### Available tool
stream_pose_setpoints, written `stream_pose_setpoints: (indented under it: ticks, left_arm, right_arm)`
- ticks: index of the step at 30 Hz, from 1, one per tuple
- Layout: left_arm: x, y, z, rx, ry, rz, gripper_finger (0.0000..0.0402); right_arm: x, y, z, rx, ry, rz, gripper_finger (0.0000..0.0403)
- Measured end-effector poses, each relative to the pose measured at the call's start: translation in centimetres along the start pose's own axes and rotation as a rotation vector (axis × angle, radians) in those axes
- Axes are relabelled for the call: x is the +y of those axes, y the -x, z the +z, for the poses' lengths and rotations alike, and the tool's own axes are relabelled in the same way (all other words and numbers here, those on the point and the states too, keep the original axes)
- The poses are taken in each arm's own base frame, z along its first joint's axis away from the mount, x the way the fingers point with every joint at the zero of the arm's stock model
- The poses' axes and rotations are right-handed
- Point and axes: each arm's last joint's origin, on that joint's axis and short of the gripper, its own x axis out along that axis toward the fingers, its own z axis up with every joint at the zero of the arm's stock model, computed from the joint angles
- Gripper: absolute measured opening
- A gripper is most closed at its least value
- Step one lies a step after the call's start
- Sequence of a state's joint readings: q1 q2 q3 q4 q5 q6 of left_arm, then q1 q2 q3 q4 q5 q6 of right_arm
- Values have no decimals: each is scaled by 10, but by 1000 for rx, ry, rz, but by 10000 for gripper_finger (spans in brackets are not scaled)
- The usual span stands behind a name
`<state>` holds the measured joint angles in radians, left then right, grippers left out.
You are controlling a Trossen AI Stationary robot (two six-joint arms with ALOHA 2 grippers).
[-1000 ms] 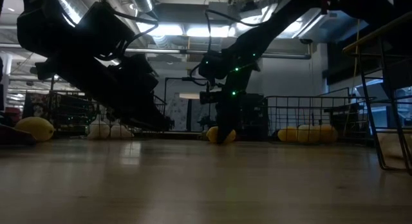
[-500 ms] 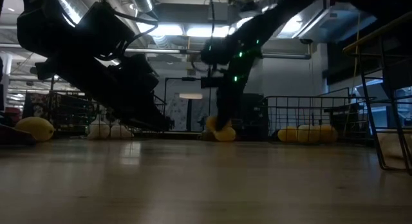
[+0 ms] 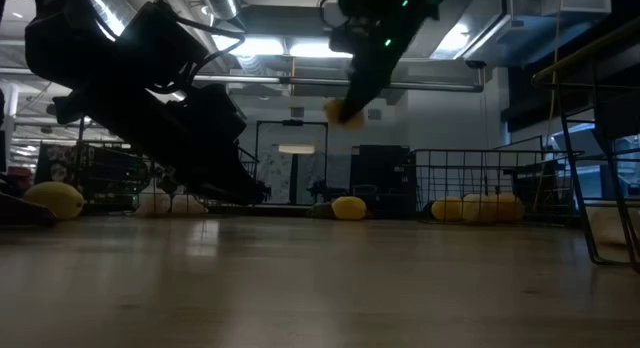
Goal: Sort produce into baskets
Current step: Put the yellow lemon into the top right wire basket
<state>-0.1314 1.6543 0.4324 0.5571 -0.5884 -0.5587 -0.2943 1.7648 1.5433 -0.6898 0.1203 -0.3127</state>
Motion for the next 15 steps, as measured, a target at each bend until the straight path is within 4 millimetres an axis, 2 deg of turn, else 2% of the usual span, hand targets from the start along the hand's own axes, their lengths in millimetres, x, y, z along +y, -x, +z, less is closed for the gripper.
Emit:
stream_pose_setpoints:
  ticks: [8, 15]
  left_arm:
    - [0, 0, 0, 0, 0, 0, 202]
    - [0, 0, 0, 0, 3, 0, 202]
  right_arm:
    - [-11, 60, -7, -25, -20, -85, 183]
    - [-29, 95, -25, 4, -83, -129, 183]
